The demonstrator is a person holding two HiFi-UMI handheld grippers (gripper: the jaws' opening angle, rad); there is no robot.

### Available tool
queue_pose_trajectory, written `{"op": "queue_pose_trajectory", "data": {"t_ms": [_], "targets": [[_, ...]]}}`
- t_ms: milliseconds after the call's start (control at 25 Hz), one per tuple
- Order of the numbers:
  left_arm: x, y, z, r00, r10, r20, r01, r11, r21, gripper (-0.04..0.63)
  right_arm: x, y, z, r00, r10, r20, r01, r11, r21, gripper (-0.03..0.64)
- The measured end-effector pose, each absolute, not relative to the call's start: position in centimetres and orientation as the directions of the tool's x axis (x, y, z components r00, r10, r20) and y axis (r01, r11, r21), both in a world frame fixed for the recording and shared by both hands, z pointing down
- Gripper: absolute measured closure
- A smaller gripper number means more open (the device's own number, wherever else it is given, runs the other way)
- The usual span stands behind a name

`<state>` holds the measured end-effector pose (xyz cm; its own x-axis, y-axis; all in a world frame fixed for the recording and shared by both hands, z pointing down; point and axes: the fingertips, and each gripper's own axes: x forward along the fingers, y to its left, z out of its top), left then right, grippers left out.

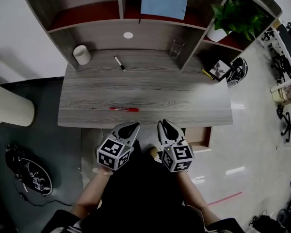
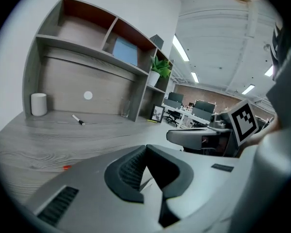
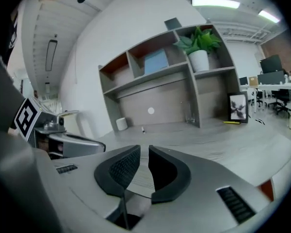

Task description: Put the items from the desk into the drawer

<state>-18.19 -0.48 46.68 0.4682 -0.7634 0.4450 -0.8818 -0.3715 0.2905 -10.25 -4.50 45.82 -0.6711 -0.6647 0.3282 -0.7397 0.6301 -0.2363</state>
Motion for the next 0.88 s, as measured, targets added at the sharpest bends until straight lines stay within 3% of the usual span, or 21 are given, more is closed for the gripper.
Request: {"op": "queue_pose_trajectory", "data": {"t_ms": [240,440,880], "targets": [[-23.9,-0.4,47.8,0.452,-0.727,0.518,-0.89,-0.325,0.321,0.569,-17.8,-4.1,47.9,-0.738,-0.473,0.481,-0.571,0.818,-0.072,0.552],[-26.5,-0.9,48.6,0.475,-0.683,0.554,-0.879,-0.391,0.273,0.569,-22.1,-4.6,49.7,-0.733,-0.34,0.589,-0.444,0.895,-0.036,0.542],[-29.8,-2.3,51.5,0.49,-0.637,0.595,-0.866,-0.437,0.245,0.569,-26.8,-4.6,55.3,-0.56,-0.131,0.818,-0.085,0.991,0.101,0.525]]}}
